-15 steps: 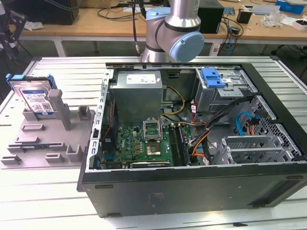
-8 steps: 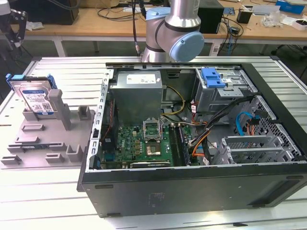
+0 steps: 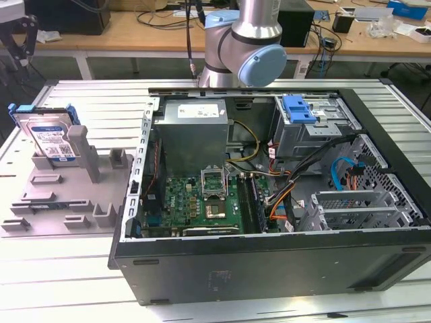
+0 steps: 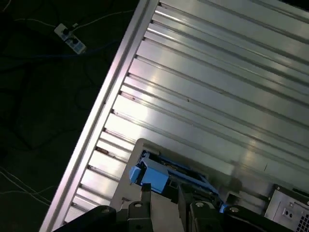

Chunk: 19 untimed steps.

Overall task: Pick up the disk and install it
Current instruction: 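Pick up the disk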

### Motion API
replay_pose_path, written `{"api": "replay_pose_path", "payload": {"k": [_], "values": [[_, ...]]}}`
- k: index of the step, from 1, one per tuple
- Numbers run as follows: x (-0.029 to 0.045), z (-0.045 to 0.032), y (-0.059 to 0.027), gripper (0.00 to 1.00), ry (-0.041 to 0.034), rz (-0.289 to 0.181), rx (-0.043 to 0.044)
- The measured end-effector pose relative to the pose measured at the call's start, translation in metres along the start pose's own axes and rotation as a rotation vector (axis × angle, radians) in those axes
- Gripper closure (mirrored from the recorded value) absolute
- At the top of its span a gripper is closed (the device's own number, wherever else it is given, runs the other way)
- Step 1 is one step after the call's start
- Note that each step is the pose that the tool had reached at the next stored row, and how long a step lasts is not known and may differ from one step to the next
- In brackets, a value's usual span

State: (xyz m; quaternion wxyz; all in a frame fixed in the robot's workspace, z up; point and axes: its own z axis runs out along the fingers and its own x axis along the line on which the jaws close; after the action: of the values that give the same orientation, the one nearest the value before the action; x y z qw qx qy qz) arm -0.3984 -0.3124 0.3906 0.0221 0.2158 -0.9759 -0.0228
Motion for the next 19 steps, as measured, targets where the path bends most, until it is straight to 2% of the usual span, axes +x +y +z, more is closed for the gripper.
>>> {"api": "replay_pose_path", "payload": {"k": [3,4,8,19], "values": [[0.0000,0.0003,-0.0001,0.62,0.0067,-0.062,0.0006],[0.0000,0.0003,-0.0001,0.56,0.0087,-0.080,0.0007],[-0.0005,0.0004,-0.0002,0.56,0.0166,-0.174,0.0027],[-0.0032,0.0005,-0.0016,0.56,0.0256,-0.337,0.0087]]}}
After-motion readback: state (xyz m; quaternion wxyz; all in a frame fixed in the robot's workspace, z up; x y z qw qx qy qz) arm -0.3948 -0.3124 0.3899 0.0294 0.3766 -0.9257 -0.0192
